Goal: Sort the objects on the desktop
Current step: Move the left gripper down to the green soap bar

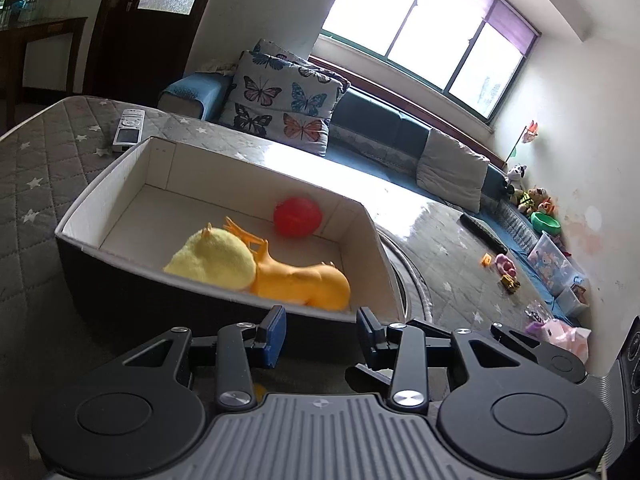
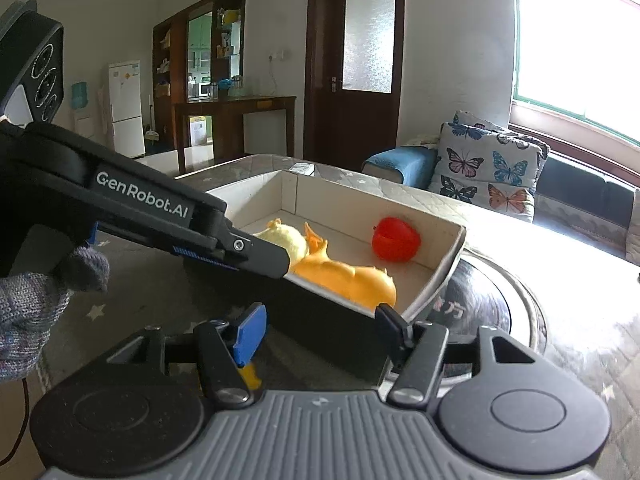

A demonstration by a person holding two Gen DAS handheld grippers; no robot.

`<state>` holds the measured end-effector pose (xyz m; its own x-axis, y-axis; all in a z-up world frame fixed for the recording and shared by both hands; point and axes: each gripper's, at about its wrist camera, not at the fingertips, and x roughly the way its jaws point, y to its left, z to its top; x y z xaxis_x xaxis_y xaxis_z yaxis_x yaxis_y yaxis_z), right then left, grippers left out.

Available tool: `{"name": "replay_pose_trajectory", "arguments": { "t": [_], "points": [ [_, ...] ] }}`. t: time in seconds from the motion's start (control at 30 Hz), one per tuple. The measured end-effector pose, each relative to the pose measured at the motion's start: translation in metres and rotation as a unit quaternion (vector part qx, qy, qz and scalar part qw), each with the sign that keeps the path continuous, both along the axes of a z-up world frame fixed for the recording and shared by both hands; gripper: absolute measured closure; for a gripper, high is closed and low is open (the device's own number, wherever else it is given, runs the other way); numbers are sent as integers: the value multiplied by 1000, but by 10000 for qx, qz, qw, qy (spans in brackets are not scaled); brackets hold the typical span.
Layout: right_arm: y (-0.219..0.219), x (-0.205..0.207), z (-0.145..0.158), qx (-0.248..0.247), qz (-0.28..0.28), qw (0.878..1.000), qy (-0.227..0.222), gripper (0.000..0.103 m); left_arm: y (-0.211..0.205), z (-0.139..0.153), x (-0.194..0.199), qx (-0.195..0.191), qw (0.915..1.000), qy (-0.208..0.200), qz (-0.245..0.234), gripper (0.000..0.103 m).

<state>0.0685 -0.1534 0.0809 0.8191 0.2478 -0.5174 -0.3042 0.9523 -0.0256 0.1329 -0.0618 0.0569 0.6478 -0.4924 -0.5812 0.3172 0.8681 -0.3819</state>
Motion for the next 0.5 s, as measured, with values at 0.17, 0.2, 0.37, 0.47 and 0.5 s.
{"name": "replay_pose_trajectory", "arguments": {
  "t": [0.17, 0.2, 0.37, 0.47, 0.5],
  "points": [
    [-4, -20, 0, 82, -80, 9999, -29, 41, -1, -4, -16, 18, 10000, 46, -12, 62],
    [-5, -23, -1, 96, -91, 9999, -30, 41, -2, -5, -19, 26, 10000, 59, -18, 62],
    [-8, -34, -2, 135, -144, 9998, -26, 41, -5, -9, -31, 50, 9999, 134, -58, 62],
    [-10, -41, -3, 158, -176, 9997, -24, 41, -8, -11, -37, 91, 9998, 169, -90, 62],
    [-10, -43, -3, 165, -187, 9997, -24, 41, -9, -12, -39, 110, 9997, 179, -102, 62]
  ]
}}
